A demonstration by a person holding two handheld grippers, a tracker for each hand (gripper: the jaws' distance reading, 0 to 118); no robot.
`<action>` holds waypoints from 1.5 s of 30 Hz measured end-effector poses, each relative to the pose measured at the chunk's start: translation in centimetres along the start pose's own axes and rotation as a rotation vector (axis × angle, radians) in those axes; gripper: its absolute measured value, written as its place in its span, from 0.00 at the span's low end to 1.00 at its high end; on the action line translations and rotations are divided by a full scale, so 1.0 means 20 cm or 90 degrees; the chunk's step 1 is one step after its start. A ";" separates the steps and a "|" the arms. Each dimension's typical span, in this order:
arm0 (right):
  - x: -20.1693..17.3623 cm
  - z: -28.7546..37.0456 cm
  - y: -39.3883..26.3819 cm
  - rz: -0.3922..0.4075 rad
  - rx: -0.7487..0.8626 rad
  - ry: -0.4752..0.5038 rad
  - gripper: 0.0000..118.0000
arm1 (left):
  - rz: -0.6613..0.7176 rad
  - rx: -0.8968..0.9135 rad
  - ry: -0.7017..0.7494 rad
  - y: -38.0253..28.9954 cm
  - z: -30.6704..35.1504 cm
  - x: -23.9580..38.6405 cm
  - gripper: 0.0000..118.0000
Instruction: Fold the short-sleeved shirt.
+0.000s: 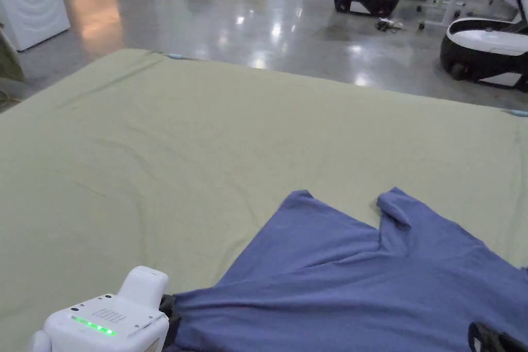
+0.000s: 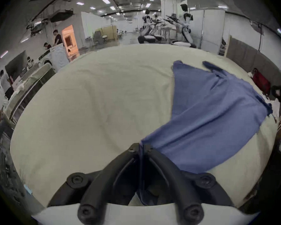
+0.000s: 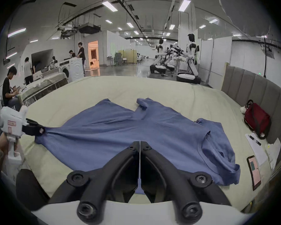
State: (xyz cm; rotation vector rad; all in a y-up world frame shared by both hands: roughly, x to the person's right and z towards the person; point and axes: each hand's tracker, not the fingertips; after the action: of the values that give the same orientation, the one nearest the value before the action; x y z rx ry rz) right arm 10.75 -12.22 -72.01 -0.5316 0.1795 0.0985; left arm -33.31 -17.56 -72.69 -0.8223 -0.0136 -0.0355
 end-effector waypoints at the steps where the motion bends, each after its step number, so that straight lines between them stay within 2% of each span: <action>1: 0.01 -0.02 0.01 0.003 -0.003 -0.001 0.05 | 0.000 0.016 0.008 -0.01 0.05 -0.01 0.02; 4: 0.06 -0.08 0.08 0.017 -0.014 -0.006 0.05 | 0.028 0.064 -0.024 0.03 0.18 -0.01 0.02; 8: 0.21 -0.22 0.21 0.011 -0.036 -0.007 0.05 | 0.021 0.094 -0.026 0.05 0.29 0.00 0.02; 12: 0.39 -0.48 0.41 0.046 -0.059 -0.039 0.05 | 0.037 0.115 -0.039 0.05 0.32 0.00 0.02; 14: 0.50 -0.67 0.50 0.054 -0.084 -0.033 0.08 | 0.044 0.113 -0.038 0.07 0.33 0.03 0.02; 15: 0.54 -0.77 0.54 0.059 -0.117 -0.022 0.17 | 0.047 0.112 -0.035 0.07 0.32 0.04 0.02; 16: 0.60 -0.89 0.57 0.052 -0.142 -0.001 0.35 | 0.052 0.107 -0.035 0.08 0.31 0.05 0.02; 17: 0.64 -1.00 0.59 0.043 -0.168 0.019 0.62 | 0.055 0.102 -0.038 0.09 0.31 0.06 0.02; 18: 0.67 -1.09 0.59 0.044 -0.185 0.013 0.85 | 0.056 0.100 -0.037 0.09 0.31 0.07 0.02; 19: 0.70 -1.19 0.57 0.049 -0.196 0.009 0.87 | 0.055 0.094 -0.037 0.09 0.30 0.08 0.02; 22: 0.78 -1.42 0.49 0.022 -0.235 -0.021 0.87 | 0.054 0.087 -0.032 0.09 0.27 0.08 0.02; 23: 0.79 -1.46 0.46 0.011 -0.254 -0.012 0.87 | 0.055 0.084 -0.030 0.09 0.26 0.08 0.02; 26: 0.77 -1.50 0.36 0.009 -0.285 -0.027 0.87 | 0.060 0.076 -0.022 0.09 0.24 0.08 0.02; 28: 0.80 -1.50 0.36 -0.040 -0.274 -0.010 0.83 | 0.065 0.080 -0.022 0.10 0.24 0.08 0.02; 29: 0.79 -1.47 0.37 -0.057 -0.266 -0.006 0.74 | 0.070 0.086 -0.020 0.11 0.25 0.09 0.02; 31: 0.76 -1.41 0.39 -0.022 -0.233 -0.013 0.20 | 0.073 0.086 -0.018 0.13 0.24 0.10 0.02; 32: 0.71 -1.33 0.41 -0.012 -0.234 -0.006 0.07 | 0.074 0.087 -0.016 0.14 0.24 0.10 0.02; 36: 0.64 -1.16 0.48 0.008 -0.203 0.001 0.07 | 0.103 0.116 -0.019 0.17 0.24 0.11 0.02; 39: 0.63 -0.95 0.61 -0.022 -0.136 0.021 0.07 | 0.106 0.136 -0.029 0.24 0.25 0.10 0.02; 42: 0.66 -0.69 0.77 -0.024 -0.066 0.042 0.07 | 0.088 0.160 -0.034 0.34 0.29 0.09 0.02; 45: 0.71 -0.43 0.97 -0.006 0.000 0.032 0.07 | 0.067 0.199 -0.037 0.54 0.36 0.05 0.02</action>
State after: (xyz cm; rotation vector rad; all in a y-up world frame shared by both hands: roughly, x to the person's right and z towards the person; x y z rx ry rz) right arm 20.76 0.65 -91.72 -0.5358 0.2253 0.0762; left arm -31.85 -4.99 -75.75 -0.5106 -0.0305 0.0886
